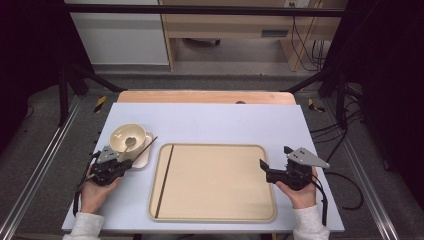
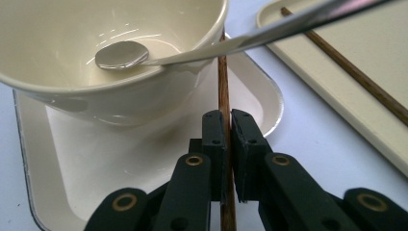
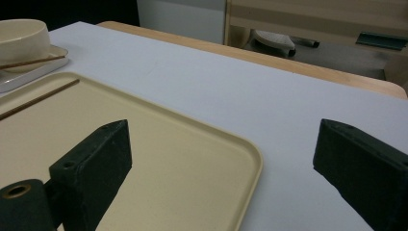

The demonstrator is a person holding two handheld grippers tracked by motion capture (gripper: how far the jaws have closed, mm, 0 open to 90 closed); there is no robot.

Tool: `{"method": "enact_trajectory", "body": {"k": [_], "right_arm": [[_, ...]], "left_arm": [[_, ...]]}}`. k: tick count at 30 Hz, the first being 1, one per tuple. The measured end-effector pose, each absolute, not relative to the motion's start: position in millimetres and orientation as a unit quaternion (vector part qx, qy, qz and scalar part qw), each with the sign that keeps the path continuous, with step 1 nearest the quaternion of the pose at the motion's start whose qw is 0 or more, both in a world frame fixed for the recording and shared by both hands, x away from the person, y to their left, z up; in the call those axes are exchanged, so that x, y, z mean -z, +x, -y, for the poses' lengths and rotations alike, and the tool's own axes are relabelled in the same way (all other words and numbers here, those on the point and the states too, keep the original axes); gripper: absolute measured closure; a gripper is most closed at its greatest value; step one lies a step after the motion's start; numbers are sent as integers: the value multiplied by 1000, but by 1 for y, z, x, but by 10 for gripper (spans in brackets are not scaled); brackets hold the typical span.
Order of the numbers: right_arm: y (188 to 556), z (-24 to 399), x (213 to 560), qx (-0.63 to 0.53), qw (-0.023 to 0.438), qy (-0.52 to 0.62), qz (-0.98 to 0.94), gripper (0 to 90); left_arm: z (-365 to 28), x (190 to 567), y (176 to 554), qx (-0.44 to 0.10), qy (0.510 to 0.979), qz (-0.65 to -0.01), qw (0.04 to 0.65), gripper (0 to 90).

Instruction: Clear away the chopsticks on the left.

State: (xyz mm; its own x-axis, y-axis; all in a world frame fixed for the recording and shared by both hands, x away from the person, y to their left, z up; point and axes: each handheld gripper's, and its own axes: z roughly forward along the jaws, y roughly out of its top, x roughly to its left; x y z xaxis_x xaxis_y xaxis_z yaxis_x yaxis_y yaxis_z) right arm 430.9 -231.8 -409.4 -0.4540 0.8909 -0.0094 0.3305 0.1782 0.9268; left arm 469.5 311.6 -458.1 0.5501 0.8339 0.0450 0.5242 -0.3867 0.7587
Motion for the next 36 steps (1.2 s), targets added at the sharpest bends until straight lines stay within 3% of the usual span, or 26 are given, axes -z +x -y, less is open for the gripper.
{"method": "enact_trajectory", "body": {"k": [36], "right_arm": [[428,235,405,-479,298,431,-704,63]], "left_arm": [[-228,414,407,-256,788,-374,417,847]]}}
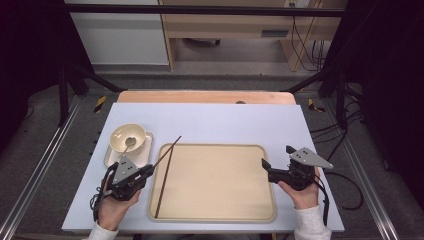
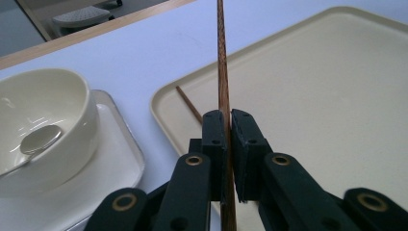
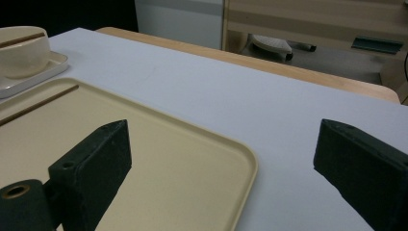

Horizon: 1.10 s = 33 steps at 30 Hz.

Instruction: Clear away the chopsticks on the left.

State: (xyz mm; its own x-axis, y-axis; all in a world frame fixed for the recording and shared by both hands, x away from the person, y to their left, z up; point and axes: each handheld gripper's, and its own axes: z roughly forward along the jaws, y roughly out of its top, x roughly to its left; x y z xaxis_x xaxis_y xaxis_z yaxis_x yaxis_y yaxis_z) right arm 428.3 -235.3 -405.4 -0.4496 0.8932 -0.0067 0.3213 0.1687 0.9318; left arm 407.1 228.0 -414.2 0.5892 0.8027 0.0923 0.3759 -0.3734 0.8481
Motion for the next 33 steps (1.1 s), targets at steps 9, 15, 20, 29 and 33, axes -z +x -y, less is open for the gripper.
{"method": "enact_trajectory", "body": {"k": [9,15,20,29,33], "right_arm": [[429,235,406,-478,299,432,-704,62],[430,234,407,-477,297,432,-706,62],[429,234,407,-479,296,431,-705,62],[429,233,407,-480,295,431,-705,62],[430,234,407,-481,293,431,-705,62]], "left_arm": [[-207,406,405,-262,782,-379,419,848],[-203,389,409,-269,764,-386,442,848],[-202,382,411,-271,743,-415,449,848],[-194,383,406,-286,715,-445,457,848],[-193,387,402,-287,702,-456,467,847]]}}
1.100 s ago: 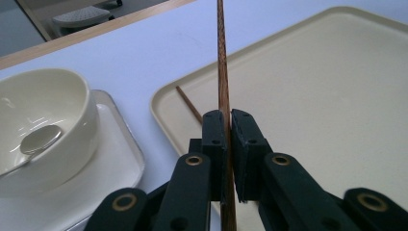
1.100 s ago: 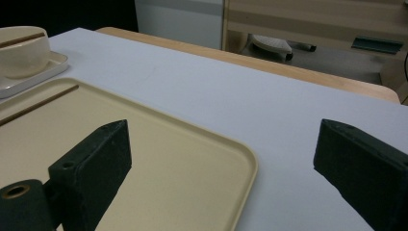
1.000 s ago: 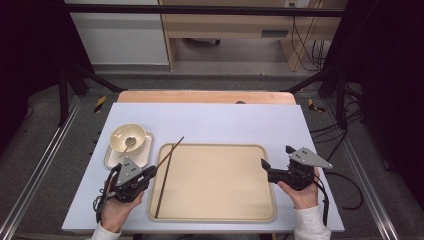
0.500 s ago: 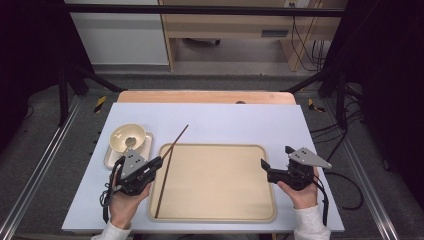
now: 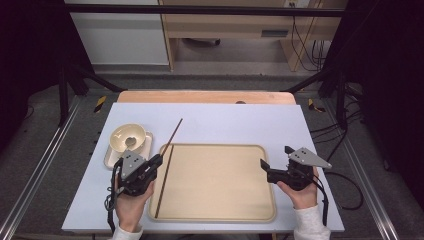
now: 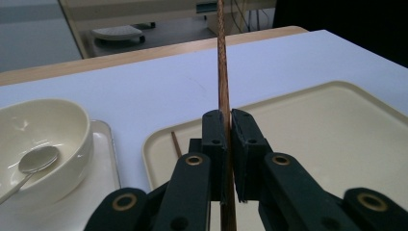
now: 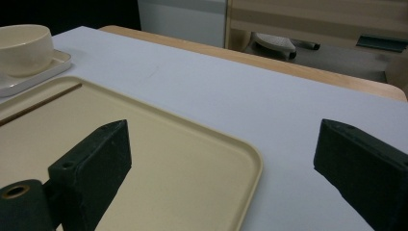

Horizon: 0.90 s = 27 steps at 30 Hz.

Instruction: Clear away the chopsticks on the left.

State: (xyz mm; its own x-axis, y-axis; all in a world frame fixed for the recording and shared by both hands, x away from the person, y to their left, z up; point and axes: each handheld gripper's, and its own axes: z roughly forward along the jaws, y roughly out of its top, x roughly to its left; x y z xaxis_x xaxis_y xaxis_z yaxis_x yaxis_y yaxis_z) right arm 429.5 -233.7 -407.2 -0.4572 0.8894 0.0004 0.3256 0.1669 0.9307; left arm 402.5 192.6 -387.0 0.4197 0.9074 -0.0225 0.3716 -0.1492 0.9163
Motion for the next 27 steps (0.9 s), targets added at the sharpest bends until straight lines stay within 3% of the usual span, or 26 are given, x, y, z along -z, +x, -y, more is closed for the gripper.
{"method": "enact_trajectory", "body": {"k": [19,27], "right_arm": [[431,235,409,-479,292,433,-705,63],[432,232,411,-475,290,432,-709,63]], "left_arm": [[-174,432,378,-284,641,-527,481,847],[-169,447,381,-275,641,-539,472,847]]}}
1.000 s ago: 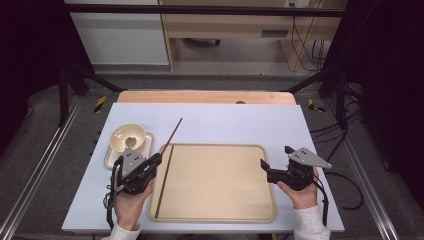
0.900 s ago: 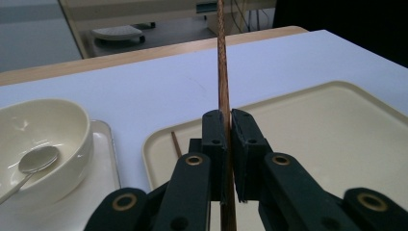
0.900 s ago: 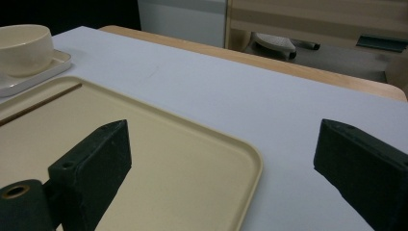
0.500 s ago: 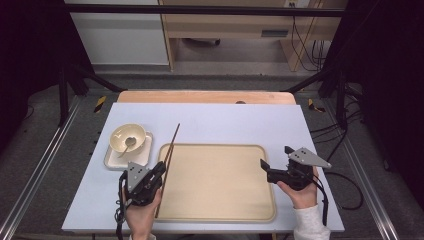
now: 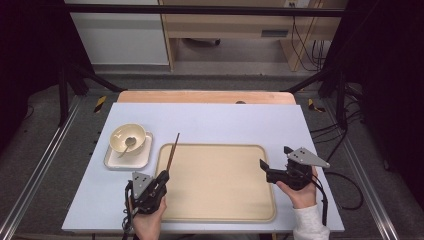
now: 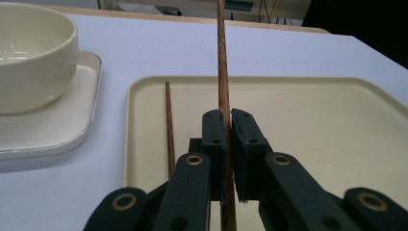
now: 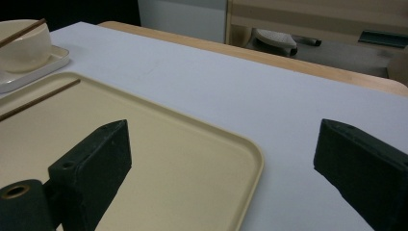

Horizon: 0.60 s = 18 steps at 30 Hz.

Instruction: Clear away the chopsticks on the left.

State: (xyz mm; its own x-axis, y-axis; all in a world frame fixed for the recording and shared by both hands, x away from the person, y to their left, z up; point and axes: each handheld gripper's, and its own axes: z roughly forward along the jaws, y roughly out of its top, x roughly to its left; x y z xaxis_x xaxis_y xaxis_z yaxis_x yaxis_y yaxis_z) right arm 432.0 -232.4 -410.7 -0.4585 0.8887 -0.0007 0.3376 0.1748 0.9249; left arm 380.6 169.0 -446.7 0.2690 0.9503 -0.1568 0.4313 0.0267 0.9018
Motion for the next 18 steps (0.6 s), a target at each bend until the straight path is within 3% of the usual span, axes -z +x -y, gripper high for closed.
{"method": "enact_trajectory", "body": {"k": [18], "right_arm": [[432,232,411,-475,289,432,-710,63]], "left_arm": [[-157,472,399,-253,661,-557,435,847]]}}
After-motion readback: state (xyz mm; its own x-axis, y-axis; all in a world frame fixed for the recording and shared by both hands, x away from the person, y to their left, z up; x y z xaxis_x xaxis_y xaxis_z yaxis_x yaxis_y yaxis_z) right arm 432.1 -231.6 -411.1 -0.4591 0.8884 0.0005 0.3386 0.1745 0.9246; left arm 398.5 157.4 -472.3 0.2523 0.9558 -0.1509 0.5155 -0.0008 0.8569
